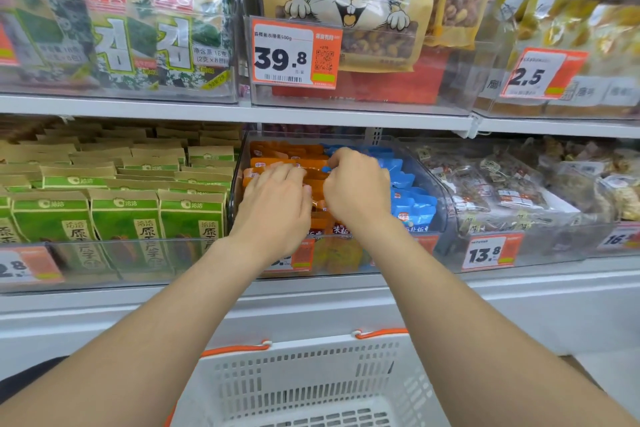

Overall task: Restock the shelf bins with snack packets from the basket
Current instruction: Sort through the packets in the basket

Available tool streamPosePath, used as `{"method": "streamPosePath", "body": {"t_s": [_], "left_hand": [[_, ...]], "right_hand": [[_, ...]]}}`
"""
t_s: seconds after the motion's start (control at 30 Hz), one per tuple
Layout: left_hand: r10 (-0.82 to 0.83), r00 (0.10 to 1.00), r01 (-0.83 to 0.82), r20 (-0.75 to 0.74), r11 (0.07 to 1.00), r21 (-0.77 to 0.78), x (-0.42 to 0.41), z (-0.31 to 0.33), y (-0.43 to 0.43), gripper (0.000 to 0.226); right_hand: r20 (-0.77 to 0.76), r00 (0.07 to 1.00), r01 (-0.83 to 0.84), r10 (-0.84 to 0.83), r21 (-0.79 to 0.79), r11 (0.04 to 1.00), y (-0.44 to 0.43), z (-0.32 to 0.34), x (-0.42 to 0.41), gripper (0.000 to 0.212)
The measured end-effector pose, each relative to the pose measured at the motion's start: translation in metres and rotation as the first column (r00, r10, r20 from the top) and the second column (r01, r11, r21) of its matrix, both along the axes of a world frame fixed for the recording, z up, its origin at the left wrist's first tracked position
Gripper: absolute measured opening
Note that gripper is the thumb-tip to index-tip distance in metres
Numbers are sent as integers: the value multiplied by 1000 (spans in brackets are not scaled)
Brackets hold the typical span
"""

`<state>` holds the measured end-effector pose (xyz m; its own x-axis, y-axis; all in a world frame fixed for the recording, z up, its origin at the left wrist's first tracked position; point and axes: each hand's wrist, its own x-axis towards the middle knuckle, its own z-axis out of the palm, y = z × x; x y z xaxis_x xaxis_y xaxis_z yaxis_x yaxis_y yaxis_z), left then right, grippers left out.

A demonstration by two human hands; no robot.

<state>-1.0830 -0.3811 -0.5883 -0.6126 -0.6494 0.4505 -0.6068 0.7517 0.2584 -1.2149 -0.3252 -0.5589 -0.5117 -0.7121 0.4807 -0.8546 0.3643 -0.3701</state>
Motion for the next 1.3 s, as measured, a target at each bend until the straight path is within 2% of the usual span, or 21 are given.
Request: {"method": "streamPosePath", "body": {"t_s": [0.07, 0.13, 0.2, 0.27, 0.37, 0.5, 0.63, 0.73, 0.83, 0.9, 0.97, 1.0, 1.07, 1.17, 1.23, 1.3], "left_hand": [[17, 1000, -17, 24, 1000, -15, 3, -2, 5, 44], [10, 992, -10, 124, 1000, 0, 8, -5, 14, 61], [-23, 979, 40, 201, 996, -81, 11, -9, 22, 69], [-58, 970, 103, 237, 978, -181, 10, -13, 30, 67], [-64, 946, 138, 316, 966, -217, -2, -22, 39, 68], [2, 936, 85, 353, 970, -230, -16, -24, 31, 76], [10, 930, 78, 368, 971, -224, -28, -23, 25, 84], [5, 938, 69, 346, 977, -201, -32, -24, 26, 83], [-41, 971, 71, 235, 990, -118, -35, -20, 25, 68], [-49, 989, 64, 139, 992, -105, -34, -19, 26, 55], [5, 999, 2, 47, 988, -156, -31, -19, 27, 47], [50, 999, -48, 3, 982, -182, -30, -20, 29, 46], [122, 989, -136, -84, 973, -189, -28, -20, 31, 48], [142, 982, -159, -128, 978, -132, -23, -22, 31, 54], [135, 990, -139, -37, 981, -132, -19, -24, 28, 60], [111, 989, -99, 94, 986, -132, -15, -26, 20, 65]], "right_hand": [[-93, 995, 52, -40, 129, 990, 9, -7, 8, 40], [-125, 986, 139, -110, 252, 958, 20, -17, 1, 55], [-100, 987, 152, -128, 289, 945, 31, -22, -21, 67], [-68, 994, 97, -80, 304, 948, 43, -26, -48, 73], [-21, 1000, -3, 11, 346, 938, 52, -30, -65, 72], [0, 996, -80, 86, 377, 923, 49, -31, -58, 58], [-2, 996, -80, 87, 365, 928, 52, -32, -82, 56], [8, 999, -50, 51, 376, 925, 44, -36, -78, 56], [25, 997, -73, 69, 299, 951, 40, -39, -74, 54], [11, 999, -40, 39, 146, 989, 41, -32, -70, 48], [-58, 998, 26, -29, -45, 999, 41, -22, -59, 40], [-108, 993, 34, -42, -75, 997, 41, -19, -51, 39], [-186, 983, 6, -1, 22, 1000, 36, -25, -33, 42], [-152, 986, -34, 74, 246, 969, 28, -45, -19, 52], [-122, 987, -68, 107, 293, 954, 27, -47, -28, 53], [-173, 976, -76, 135, 308, 948, 28, -46, -38, 53]]}}
